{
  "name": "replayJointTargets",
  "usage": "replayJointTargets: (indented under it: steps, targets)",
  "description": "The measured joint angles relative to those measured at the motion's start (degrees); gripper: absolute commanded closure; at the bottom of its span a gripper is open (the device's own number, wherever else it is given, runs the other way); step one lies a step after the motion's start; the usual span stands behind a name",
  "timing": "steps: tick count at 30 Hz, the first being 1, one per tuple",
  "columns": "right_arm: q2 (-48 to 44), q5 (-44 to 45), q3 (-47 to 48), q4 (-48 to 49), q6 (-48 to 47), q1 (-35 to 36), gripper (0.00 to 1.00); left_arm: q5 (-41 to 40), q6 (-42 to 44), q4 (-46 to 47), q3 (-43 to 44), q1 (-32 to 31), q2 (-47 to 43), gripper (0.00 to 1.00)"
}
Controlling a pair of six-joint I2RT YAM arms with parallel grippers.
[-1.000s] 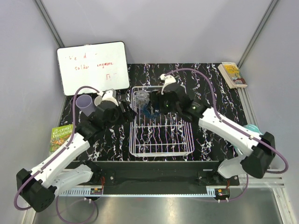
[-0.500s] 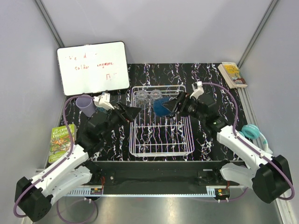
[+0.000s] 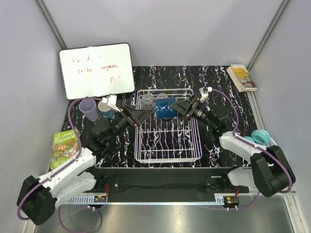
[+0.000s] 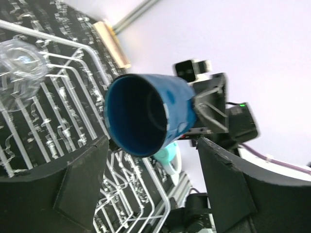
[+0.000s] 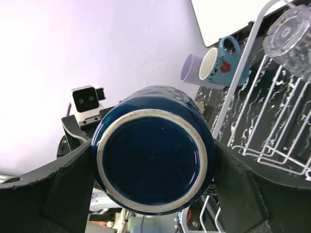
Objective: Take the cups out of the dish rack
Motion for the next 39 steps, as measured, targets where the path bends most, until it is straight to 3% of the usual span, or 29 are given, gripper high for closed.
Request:
replayJointTargets:
  steps: [8, 17, 23, 27, 28, 29, 37, 38, 39]
  targets:
    - [1.1, -2.4, -0.3, 6.2, 3.4, 0.0, 1.0, 2.6, -1.0, 5.0, 0.0, -0.7, 3.1, 0.25]
    - [3.1, -4.0, -0.1, 8.0, 4.2, 0.0, 1.0, 3.6, -0.9, 8.1, 2.3, -7.0, 10.3, 0.28]
    - [3.8, -5.4, 0.0, 8.5, 4.8, 0.3, 1.0, 3.3, 0.6, 9.1, 5.3, -9.2, 12.9, 0.57]
    - [4.0, -6.2, 0.0, 9.1, 5.2, 0.7, 1.0, 3.5, 1.6, 9.4, 6.1, -9.8, 14.8, 0.83]
    - [4.2, -6.3, 0.0, 9.0, 5.6, 0.7, 1.0, 3.8, 2.0, 9.6, 6.4, -10.0, 15.0, 0.97]
    - [4.4, -6.3, 0.0, 9.0, 6.1, 0.7, 1.0, 4.2, 2.2, 9.7, 6.7, -10.3, 15.2, 1.0]
    - [4.3, -5.6, 0.2, 9.1, 7.9, 0.6, 0.99, 4.2, 2.0, 9.7, 8.2, -10.8, 16.1, 1.0]
    - [4.2, -5.4, 0.2, 8.7, 7.9, 0.6, 0.86, 4.0, 2.1, 8.2, 8.9, -10.8, 16.1, 1.0]
    - [3.8, -5.0, 0.2, 8.1, 7.8, 0.5, 0.79, 3.8, 2.3, 6.3, 9.9, -10.8, 16.1, 1.0]
